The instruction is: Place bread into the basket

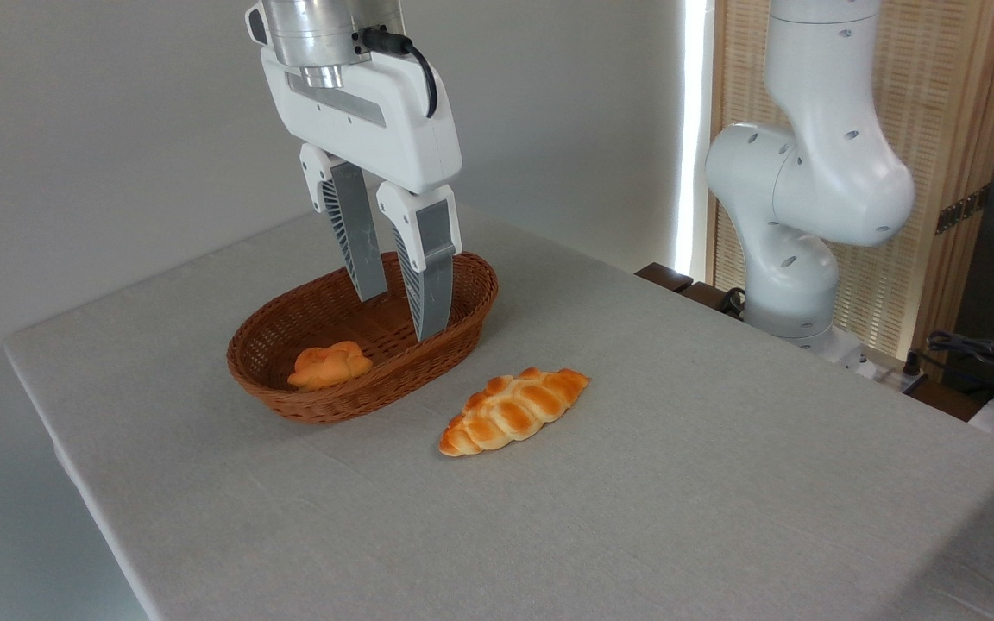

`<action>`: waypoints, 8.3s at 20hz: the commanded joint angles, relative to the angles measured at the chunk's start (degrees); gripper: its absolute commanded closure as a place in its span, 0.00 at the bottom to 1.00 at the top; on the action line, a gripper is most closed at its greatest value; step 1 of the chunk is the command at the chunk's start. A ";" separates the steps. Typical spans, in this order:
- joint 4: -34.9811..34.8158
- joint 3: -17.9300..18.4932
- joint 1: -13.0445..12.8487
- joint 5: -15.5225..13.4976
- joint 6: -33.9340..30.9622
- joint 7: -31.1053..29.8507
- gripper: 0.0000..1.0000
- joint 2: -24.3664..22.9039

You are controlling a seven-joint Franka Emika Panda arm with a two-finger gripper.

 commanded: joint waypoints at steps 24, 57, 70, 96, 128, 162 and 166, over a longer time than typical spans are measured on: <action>-2.60 -3.43 0.66 -0.11 0.75 -0.77 0.00 -0.97; -43.91 -4.66 0.40 -4.07 25.45 3.98 0.00 -14.60; -44.00 -5.63 0.14 -3.54 25.54 4.50 0.02 -11.17; -30.05 -5.72 0.75 -2.57 10.62 6.88 0.78 -9.94; -23.08 -28.75 -0.57 -4.86 17.28 -19.58 0.00 -0.80; -18.25 -26.55 0.22 -4.95 13.67 -19.49 0.00 1.75; -18.25 -26.55 0.22 -4.95 13.67 -19.49 0.00 1.75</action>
